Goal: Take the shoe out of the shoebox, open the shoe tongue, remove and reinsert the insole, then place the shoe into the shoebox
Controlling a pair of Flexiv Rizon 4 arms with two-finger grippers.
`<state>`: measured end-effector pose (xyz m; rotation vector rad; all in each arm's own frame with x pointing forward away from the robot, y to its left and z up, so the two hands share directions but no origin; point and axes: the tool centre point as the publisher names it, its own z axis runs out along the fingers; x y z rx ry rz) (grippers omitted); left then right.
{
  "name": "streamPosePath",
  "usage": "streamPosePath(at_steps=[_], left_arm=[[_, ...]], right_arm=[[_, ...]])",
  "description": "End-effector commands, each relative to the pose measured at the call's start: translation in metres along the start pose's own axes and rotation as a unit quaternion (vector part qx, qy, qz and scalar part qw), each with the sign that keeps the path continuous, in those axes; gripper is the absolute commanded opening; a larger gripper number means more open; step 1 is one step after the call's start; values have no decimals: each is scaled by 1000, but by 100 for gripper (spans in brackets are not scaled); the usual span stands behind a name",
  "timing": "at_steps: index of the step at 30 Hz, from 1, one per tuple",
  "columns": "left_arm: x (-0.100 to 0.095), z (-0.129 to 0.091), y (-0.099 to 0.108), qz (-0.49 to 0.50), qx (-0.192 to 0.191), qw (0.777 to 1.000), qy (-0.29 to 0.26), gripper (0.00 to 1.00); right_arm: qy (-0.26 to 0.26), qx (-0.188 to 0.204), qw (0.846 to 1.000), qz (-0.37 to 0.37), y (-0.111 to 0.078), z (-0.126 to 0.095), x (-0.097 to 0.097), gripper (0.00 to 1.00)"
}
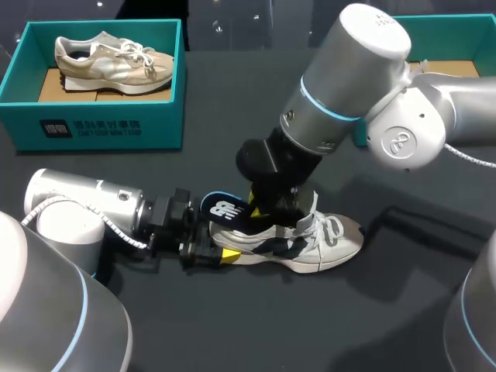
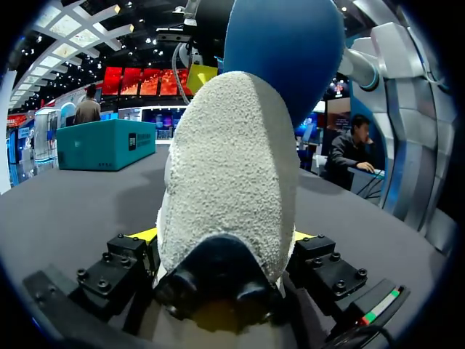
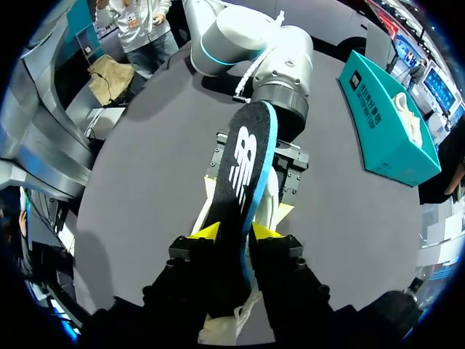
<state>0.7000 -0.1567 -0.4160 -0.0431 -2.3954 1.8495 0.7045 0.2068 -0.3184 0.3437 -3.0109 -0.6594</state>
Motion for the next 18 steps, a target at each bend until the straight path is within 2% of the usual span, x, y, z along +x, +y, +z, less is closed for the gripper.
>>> streamPosePath(at_steps=[1, 14, 18], left_arm=[[-2, 0, 2, 0, -1, 1000, 0, 0], [-2, 0, 2, 0, -1, 1000, 0, 0], [-2, 0, 2, 0, -1, 1000, 0, 0]], right_arm=[[5, -7, 1000, 10, -2, -2, 0, 35], [48, -47, 995, 76, 0, -10, -5, 35], [59, -54, 993, 92, 1, -12, -6, 38]])
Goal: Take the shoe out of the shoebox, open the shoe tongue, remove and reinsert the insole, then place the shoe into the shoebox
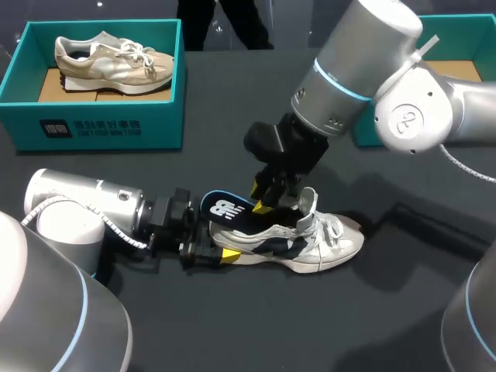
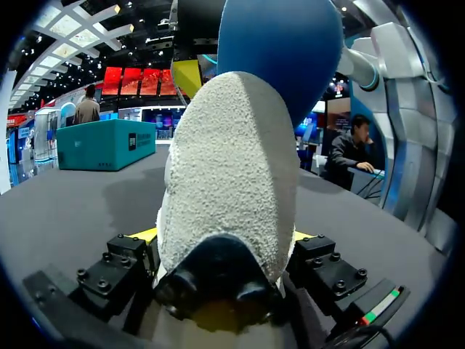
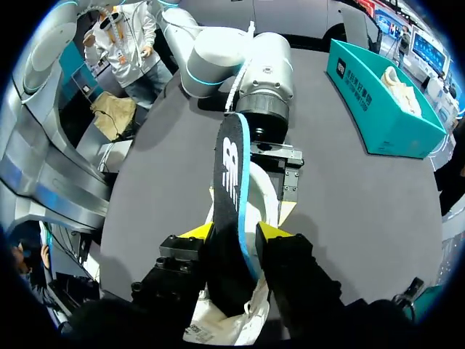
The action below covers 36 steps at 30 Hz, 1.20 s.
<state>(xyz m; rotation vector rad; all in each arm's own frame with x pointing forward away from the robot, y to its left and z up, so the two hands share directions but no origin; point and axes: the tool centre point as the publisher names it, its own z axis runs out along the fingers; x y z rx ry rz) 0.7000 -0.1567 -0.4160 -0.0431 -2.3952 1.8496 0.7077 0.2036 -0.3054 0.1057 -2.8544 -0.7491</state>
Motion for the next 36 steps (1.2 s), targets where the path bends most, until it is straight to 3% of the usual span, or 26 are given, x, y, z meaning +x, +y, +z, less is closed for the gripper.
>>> streamPosePath(at_steps=[1, 5, 7, 19, 36], left_arm=[[-2, 0, 2, 0, -1, 1000, 0, 0], [-2, 0, 2, 0, -1, 1000, 0, 0], [-2, 0, 2, 0, -1, 1000, 0, 0], [-2, 0, 2, 0, -1, 1000, 0, 0], [-2, 0, 2, 0, -1, 1000, 0, 0]], right_arm=[[10, -5, 1000, 8, 0, 1, -3, 38], [19, -7, 1000, 22, 2, -1, -2, 42], [24, -9, 999, 29, 3, -1, -2, 49], [60, -40, 994, 77, 3, -2, -4, 46], [93, -90, 985, 113, 2, 15, -4, 54]])
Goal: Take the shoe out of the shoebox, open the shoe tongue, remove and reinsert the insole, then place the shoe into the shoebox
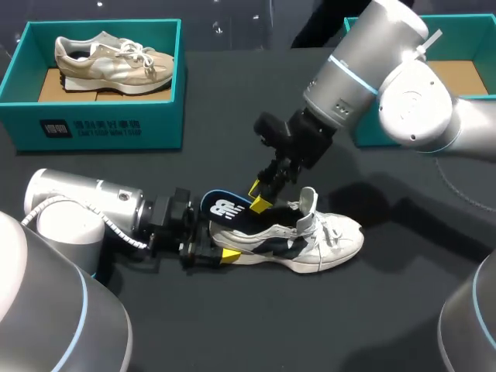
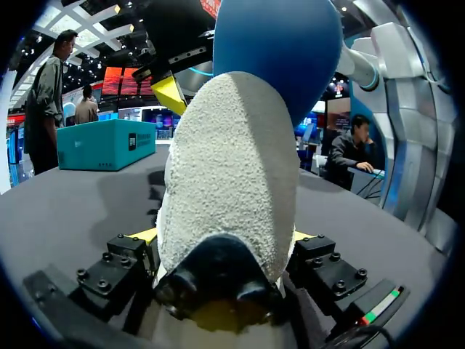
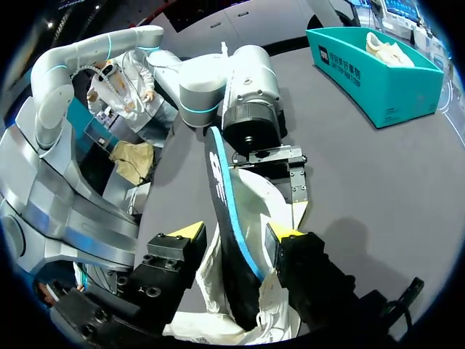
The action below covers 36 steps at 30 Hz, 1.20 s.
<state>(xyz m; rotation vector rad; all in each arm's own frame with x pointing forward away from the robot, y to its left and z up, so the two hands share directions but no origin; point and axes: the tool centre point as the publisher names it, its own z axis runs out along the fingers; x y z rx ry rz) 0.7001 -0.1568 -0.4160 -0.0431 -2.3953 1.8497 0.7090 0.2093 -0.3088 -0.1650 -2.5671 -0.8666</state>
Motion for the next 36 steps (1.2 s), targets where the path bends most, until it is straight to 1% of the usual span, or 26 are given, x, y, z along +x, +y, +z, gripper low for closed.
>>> streamPosePath(at_steps=[1, 6, 10, 14, 20, 27, 28, 29, 30, 33, 36], left_arm=[[-2, 0, 2, 0, -1, 1000, 0, 0], [-2, 0, 2, 0, -1, 1000, 0, 0], [-2, 0, 2, 0, -1, 1000, 0, 0], [-2, 0, 2, 0, -1, 1000, 0, 0], [-2, 0, 2, 0, -1, 1000, 0, 0], [-2, 0, 2, 0, -1, 1000, 0, 0], [-2, 0, 2, 0, -1, 1000, 0, 0], [-2, 0, 2, 0, -1, 1000, 0, 0], [-2, 0, 2, 0, -1, 1000, 0, 0], [-2, 0, 2, 0, -1, 1000, 0, 0], [-2, 0, 2, 0, -1, 1000, 0, 0]], right_arm=[[5, -13, 1000, -4, -2, 10, -3, 54], [15, -26, 999, -14, -2, 17, -3, 55], [21, -34, 999, -18, -4, 21, -3, 50], [29, -41, 999, -21, -6, 27, -2, 49], [35, -49, 998, -24, -8, 31, -3, 41], [38, -47, 998, -27, -6, 33, -3, 32], [38, -46, 998, -27, -6, 33, -3, 29], [38, -45, 998, -28, -6, 33, -3, 22], [38, -45, 998, -28, -6, 33, -3, 19], [39, -43, 998, -32, -5, 34, -2, 0], [38, -40, 998, -36, -2, 35, 0, 0]])
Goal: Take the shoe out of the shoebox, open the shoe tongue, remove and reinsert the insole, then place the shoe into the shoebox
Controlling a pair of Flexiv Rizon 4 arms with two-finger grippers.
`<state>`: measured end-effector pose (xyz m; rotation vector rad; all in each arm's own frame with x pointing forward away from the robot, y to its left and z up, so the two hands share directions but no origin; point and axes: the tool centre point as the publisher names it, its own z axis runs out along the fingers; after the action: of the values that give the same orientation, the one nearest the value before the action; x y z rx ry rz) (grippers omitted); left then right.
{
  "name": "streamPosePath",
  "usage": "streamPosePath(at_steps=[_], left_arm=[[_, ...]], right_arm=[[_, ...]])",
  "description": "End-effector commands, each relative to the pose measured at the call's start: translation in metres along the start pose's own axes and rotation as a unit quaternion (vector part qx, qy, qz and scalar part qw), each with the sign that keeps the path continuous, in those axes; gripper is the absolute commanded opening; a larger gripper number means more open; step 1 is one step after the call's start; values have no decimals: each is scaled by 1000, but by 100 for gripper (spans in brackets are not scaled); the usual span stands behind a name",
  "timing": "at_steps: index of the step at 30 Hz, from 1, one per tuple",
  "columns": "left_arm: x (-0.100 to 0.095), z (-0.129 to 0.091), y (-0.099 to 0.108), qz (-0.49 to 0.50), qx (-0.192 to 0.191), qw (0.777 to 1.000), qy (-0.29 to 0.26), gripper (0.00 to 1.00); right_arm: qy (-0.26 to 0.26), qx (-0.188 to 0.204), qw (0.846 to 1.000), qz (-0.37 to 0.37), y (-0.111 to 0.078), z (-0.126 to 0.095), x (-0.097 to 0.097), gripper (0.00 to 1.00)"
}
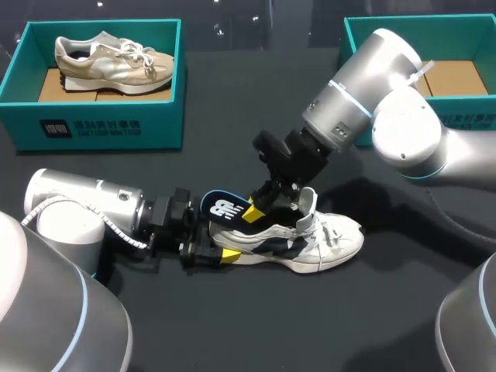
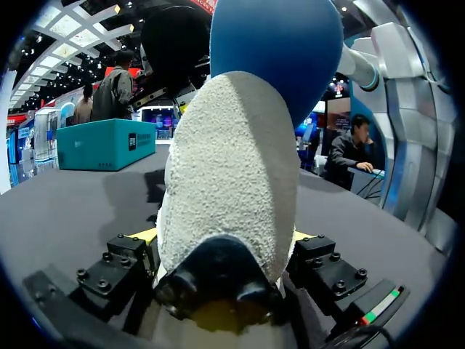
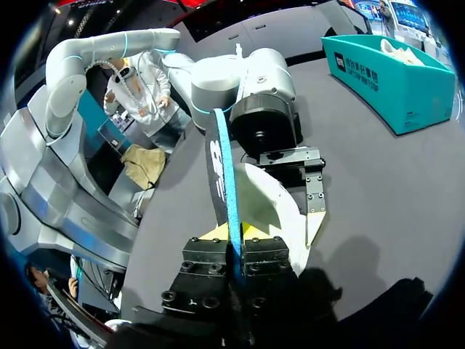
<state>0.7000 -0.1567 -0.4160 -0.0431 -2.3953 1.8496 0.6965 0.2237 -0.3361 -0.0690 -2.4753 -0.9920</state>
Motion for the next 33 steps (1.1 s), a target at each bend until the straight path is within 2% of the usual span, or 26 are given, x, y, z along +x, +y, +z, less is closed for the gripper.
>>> streamPosePath(at_steps=[1, 5, 10, 12, 13, 31, 33], left_arm=[[-2, 0, 2, 0, -1, 1000, 0, 0], [-2, 0, 2, 0, -1, 1000, 0, 0], [-2, 0, 2, 0, -1, 1000, 0, 0], [-2, 0, 2, 0, -1, 1000, 0, 0], [-2, 0, 2, 0, -1, 1000, 0, 0], [-2, 0, 2, 0, -1, 1000, 0, 0], [-2, 0, 2, 0, -1, 1000, 0, 0]], right_arm=[[-2, 5, 1000, -4, 5, 3, 1, 0], [-2, 8, 1000, -16, 12, 3, 4, 0], [-6, 12, 998, -58, 34, 1, 10, 0], [-9, 22, 997, -72, 44, -1, 14, 0], [-16, 42, 995, -85, 54, -3, 17, 0], [-16, 42, 995, -85, 54, -3, 17, 0], [-7, 49, 994, -94, 63, -5, 18, 0]])
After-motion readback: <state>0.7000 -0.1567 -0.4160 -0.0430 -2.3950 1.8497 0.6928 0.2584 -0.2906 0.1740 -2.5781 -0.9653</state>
